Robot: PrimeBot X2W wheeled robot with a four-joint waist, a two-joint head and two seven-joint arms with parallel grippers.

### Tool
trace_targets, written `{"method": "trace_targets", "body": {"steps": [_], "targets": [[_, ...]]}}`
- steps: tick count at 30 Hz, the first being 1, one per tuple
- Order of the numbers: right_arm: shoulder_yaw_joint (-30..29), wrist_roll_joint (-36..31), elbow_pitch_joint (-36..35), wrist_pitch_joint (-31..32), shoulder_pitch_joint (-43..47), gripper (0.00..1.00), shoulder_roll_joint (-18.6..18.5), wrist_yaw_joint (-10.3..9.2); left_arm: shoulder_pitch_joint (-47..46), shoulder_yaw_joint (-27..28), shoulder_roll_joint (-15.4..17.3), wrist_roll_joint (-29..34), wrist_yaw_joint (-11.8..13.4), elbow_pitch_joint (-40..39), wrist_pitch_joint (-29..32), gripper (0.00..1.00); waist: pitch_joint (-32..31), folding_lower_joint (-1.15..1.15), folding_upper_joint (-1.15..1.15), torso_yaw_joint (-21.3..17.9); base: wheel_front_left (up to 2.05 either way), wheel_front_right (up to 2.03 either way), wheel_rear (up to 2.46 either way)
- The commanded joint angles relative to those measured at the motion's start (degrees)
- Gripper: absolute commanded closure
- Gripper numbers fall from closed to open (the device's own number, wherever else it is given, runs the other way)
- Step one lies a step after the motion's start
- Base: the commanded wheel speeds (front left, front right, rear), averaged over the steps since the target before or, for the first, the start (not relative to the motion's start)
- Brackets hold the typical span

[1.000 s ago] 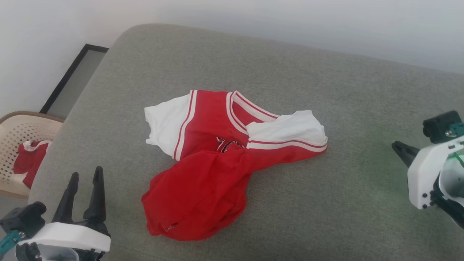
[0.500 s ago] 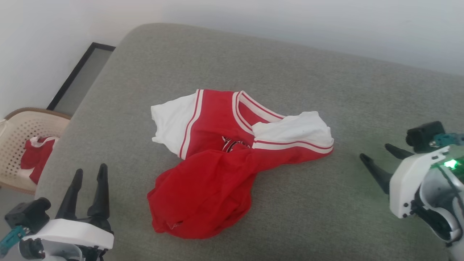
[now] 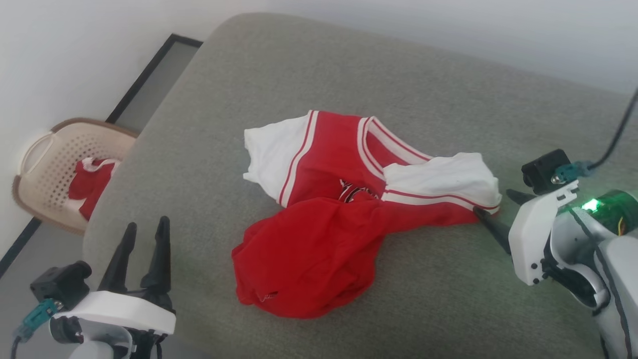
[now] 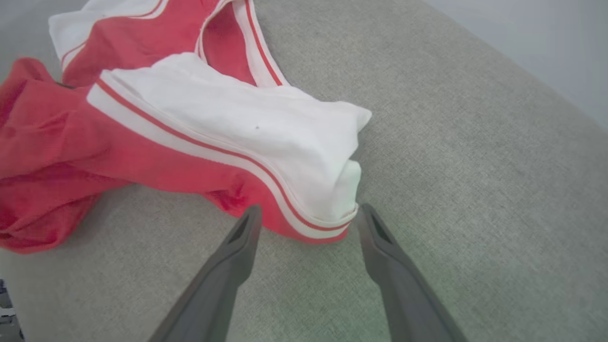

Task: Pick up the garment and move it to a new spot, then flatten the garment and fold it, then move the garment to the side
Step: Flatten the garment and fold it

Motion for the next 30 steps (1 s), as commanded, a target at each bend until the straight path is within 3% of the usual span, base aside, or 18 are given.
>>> {"method": "trace_targets", "body": {"steps": [1, 13, 14, 15, 16, 21, 30], "targets": [[0.8, -0.2, 0.9, 0.8, -1.2, 0.0, -0.4, 0.0, -0.9, -0.3, -0.5, 0.1, -0.2, 0.3, -0.3, 0.0, 1.0, 0.0, 0.0, 1.2, 0.0, 0.0, 0.0], [7.5, 0.7, 8.3, 2.8, -7.4, 0.0, -2.4, 0.0, -2.7, -1.2, -2.7, 0.0, -0.4, 1.7, -0.3, 0.0, 4.1, 0.0, 0.0, 4.5, 0.0, 0.0, 0.0], [8.1, 0.5, 8.6, 2.4, -7.9, 0.58, -2.6, 0.0, -2.7, -1.2, -2.8, 0.0, -0.4, 1.8, -0.3, 0.0, 4.3, 0.0, 0.0, 4.6, 0.0, 0.0, 0.0], [8.1, 0.5, 8.6, 2.4, -7.9, 0.58, -2.6, 0.0, -2.7, -1.2, -2.8, 0.0, -0.4, 1.8, -0.3, 0.0, 4.3, 0.0, 0.0, 4.6, 0.0, 0.0, 0.0], [8.6, 0.5, 8.9, 2.0, -8.3, 1.0, -2.7, 0.0, -2.8, -1.2, -2.8, 0.0, -0.4, 1.9, -0.3, 0.0, 4.3, 0.0, 0.0, 4.6, 0.0, 0.0, 0.0], [9.9, 1.9, 9.0, 0.9, -9.8, 1.0, -3.4, 0.0, -2.8, -0.9, -2.6, -0.3, -0.4, 2.0, -0.3, 0.0, 3.8, 0.0, 0.0, 4.1, 0.0, 0.0, 0.0], [9.0, 4.6, 2.7, 0.3, -8.7, 1.0, -7.4, 0.0, -0.9, 0.9, -1.4, -0.4, -0.4, 1.0, -0.3, 0.0, 1.7, 0.0, 0.0, 0.4, 0.0, 0.0, 0.0]]}}
